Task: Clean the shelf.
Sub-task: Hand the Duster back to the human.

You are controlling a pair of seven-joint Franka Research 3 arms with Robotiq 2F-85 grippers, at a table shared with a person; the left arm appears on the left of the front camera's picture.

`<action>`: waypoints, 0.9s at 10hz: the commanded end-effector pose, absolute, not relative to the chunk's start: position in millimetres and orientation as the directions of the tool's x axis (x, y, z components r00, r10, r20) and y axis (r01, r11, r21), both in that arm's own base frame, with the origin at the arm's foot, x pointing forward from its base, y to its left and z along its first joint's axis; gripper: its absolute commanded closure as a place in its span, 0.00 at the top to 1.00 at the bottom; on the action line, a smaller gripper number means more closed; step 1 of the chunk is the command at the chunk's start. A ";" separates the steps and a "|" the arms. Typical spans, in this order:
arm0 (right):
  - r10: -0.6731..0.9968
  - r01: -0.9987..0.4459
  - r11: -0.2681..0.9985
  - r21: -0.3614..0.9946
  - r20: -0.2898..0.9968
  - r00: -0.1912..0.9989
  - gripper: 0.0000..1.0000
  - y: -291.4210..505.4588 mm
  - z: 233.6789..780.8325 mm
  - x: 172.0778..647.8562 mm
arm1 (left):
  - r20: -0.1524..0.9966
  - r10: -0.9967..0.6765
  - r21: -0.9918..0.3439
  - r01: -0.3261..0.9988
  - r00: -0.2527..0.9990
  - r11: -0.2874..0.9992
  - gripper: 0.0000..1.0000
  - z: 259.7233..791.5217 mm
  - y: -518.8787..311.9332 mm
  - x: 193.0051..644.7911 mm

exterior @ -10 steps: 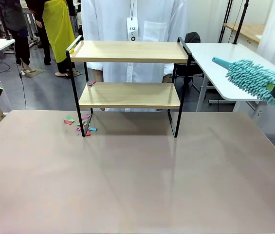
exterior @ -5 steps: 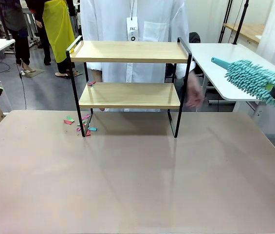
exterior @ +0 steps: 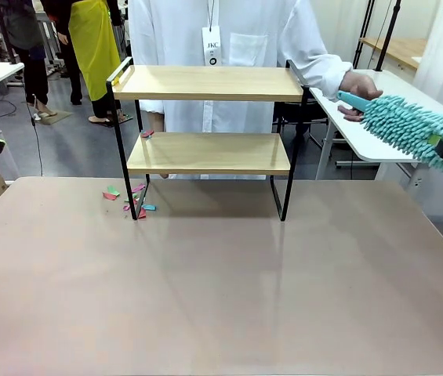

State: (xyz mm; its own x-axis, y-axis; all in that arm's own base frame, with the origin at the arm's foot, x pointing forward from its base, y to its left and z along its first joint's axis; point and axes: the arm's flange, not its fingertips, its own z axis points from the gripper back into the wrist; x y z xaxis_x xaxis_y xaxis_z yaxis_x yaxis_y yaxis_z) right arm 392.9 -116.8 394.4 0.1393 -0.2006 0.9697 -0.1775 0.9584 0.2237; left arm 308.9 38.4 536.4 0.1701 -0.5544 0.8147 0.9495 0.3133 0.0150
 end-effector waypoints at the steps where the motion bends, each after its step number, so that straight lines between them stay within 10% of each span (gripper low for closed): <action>1: -0.194 -0.168 0.962 0.217 0.970 0.145 0.17 -116.6 397.6 391.6 | 0.827 -0.543 0.029 0.954 0.145 0.300 1.00 536.5 37.8 310.0; 5: -0.194 -0.168 0.962 0.217 0.970 0.145 0.17 -116.6 397.6 391.6 | 0.827 -0.543 0.029 0.954 0.145 0.300 1.00 536.5 37.8 310.0; 6: -0.200 -0.176 0.959 0.224 0.970 0.140 0.73 -117.0 394.4 392.8 | 0.827 -0.543 0.029 0.954 0.145 0.300 1.00 536.5 37.8 310.0; 7: -0.194 -0.180 0.959 0.219 0.970 0.143 0.74 -117.6 401.3 389.3 | 0.827 -0.543 0.029 0.954 0.145 0.300 1.00 536.5 37.8 310.0; 8: -0.186 -0.192 0.958 0.211 0.973 0.139 1.00 -119.2 413.1 384.4 | 0.827 -0.543 0.029 0.954 0.145 0.300 1.00 536.5 37.8 310.0; 9: -0.195 -0.204 0.953 0.222 0.970 0.145 0.77 -119.0 424.3 380.0 | 0.827 -0.543 0.029 0.954 0.145 0.300 1.00 536.5 37.8 310.0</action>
